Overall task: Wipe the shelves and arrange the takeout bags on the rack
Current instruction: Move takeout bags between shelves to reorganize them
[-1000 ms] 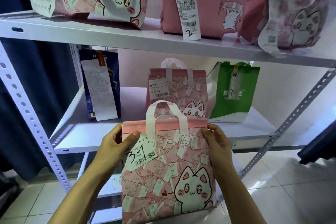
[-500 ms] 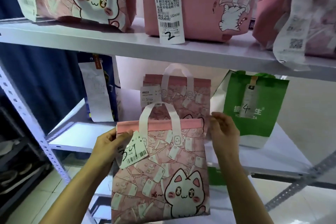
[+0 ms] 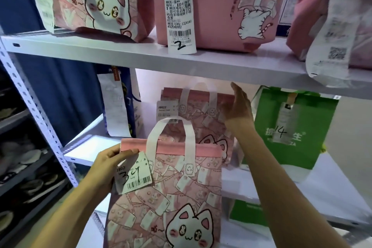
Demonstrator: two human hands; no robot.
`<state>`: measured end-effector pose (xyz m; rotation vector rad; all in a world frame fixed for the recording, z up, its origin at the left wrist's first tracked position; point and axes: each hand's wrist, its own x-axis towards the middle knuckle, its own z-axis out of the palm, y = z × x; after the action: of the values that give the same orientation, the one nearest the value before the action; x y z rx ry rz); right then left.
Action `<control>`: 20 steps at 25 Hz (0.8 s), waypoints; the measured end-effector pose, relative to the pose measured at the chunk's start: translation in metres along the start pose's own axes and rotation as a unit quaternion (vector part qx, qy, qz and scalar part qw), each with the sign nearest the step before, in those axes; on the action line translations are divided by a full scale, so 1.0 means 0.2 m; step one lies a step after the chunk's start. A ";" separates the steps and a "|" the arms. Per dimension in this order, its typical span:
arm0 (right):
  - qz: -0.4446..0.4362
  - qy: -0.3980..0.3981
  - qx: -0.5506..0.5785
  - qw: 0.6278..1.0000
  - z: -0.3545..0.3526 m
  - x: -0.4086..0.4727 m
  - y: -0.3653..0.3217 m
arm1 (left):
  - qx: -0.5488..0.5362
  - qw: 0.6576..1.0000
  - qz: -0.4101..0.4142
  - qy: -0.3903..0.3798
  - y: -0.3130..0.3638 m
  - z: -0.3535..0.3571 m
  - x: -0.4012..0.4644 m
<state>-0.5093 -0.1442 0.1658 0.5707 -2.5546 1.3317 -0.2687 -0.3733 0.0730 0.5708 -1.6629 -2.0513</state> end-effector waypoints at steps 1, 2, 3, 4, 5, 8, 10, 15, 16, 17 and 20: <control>-0.004 -0.006 -0.021 1.000 0.00 0.02 0.00 | 0.001 1.000 0.000 -0.009 0.01 0.00 -0.01; -0.012 -0.008 -0.054 0.998 0.01 0.03 0.00 | 0.003 1.000 0.001 -0.018 0.03 0.00 -0.02; -0.024 -0.007 -0.090 0.996 0.00 0.04 0.01 | 0.003 1.000 0.005 -0.028 0.05 0.00 -0.03; -0.038 -0.005 -0.116 0.992 -0.01 0.03 0.02 | 0.001 0.999 0.012 -0.036 0.07 0.00 -0.03; -0.050 -0.006 -0.131 0.990 -0.02 0.02 0.02 | -0.004 0.999 0.016 -0.042 0.10 -0.01 -0.03; -0.077 -0.023 -0.105 0.991 -0.06 -0.04 -0.01 | -0.013 0.998 0.016 -0.056 0.11 -0.03 -0.02; -0.060 -0.037 -0.048 0.996 -0.07 -0.09 -0.04 | -0.005 0.997 0.007 -0.073 0.08 -0.05 -0.02; -0.035 0.008 0.017 0.999 -0.10 -0.24 -0.11 | 0.017 0.993 -0.011 -0.115 0.02 -0.18 -0.01; -0.034 0.022 0.029 0.999 -0.11 -0.28 -0.13 | 0.015 0.992 -0.014 -0.126 0.02 -0.22 -0.01; -0.033 0.034 0.039 0.998 -0.12 -0.32 -0.16 | 0.014 0.990 -0.015 -0.136 0.01 -0.25 -0.01; -0.029 0.050 0.044 0.997 -0.15 -0.45 -0.22 | 0.027 0.985 -0.004 -0.168 -0.02 -0.35 -0.01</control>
<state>-0.4098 -0.1210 0.1846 0.5753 -2.3922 1.4212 -0.2283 -0.4272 0.0564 0.2556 -1.9082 -2.2094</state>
